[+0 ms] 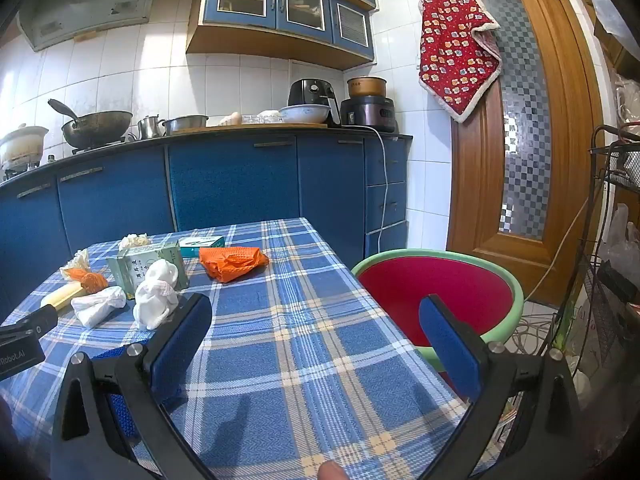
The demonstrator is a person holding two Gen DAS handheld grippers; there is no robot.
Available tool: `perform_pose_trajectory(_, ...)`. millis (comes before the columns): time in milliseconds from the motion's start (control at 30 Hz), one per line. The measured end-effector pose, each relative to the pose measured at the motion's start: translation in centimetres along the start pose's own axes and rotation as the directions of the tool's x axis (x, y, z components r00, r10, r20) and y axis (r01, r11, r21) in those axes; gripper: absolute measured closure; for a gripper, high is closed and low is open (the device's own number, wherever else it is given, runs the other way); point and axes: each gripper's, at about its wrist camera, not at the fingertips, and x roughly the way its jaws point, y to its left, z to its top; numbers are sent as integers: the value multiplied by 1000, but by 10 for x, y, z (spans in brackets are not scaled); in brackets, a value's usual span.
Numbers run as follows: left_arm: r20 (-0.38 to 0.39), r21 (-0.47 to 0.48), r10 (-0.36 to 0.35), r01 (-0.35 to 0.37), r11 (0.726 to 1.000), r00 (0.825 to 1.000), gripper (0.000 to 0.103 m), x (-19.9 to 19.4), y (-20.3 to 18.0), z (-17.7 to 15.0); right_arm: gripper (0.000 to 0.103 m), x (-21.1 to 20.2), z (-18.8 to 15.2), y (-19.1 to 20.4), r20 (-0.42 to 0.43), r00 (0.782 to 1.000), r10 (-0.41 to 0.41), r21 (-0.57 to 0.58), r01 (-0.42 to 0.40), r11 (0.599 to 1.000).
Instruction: Collect trash
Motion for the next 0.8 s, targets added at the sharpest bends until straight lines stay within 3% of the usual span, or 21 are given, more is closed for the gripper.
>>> perform_pose_trajectory(800,-2,-3,-3,3,1000,1000,0,0,0,0,1,0,0,0,1,1000,0,-2,0,1000)
